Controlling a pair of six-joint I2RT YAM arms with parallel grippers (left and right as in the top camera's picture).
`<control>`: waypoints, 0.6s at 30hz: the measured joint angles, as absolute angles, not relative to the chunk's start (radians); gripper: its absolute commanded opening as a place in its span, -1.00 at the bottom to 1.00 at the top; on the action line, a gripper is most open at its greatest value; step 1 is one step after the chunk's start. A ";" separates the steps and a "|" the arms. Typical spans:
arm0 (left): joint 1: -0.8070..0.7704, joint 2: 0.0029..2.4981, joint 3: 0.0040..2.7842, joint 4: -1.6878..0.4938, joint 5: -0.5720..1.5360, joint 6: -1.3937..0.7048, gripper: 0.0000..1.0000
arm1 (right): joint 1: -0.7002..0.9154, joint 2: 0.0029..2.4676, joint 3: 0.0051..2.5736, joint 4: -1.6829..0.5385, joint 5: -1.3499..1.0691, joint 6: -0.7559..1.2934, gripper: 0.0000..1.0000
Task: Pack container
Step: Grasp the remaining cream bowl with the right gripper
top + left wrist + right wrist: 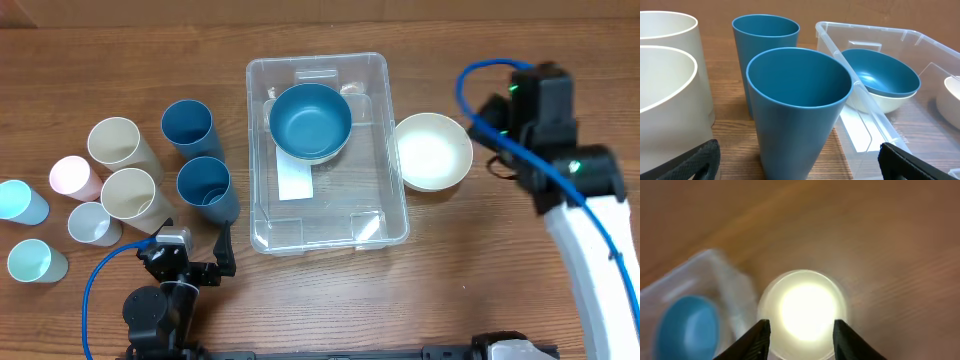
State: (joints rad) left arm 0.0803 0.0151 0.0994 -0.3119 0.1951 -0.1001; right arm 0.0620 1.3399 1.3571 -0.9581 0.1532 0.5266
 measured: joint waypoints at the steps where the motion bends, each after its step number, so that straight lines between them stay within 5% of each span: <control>1: 0.080 0.015 0.099 -0.313 0.195 -0.100 1.00 | -0.013 1.392 1.344 -0.983 0.113 0.532 0.05; 6: 0.080 0.015 0.099 -0.313 0.195 -0.100 1.00 | -0.122 1.664 1.266 -1.003 -0.004 0.543 0.05; 9: 0.080 0.015 0.099 -0.313 0.195 -0.100 1.00 | -0.096 1.807 1.263 -0.978 -0.064 0.518 -0.19; 13: 0.080 0.015 0.099 -0.313 0.195 -0.100 1.00 | -0.084 1.855 1.262 -0.958 -0.094 0.509 -0.91; 18: 0.080 0.015 0.099 -0.313 0.195 -0.100 1.00 | -0.085 1.855 1.262 -0.969 -0.095 0.512 -0.92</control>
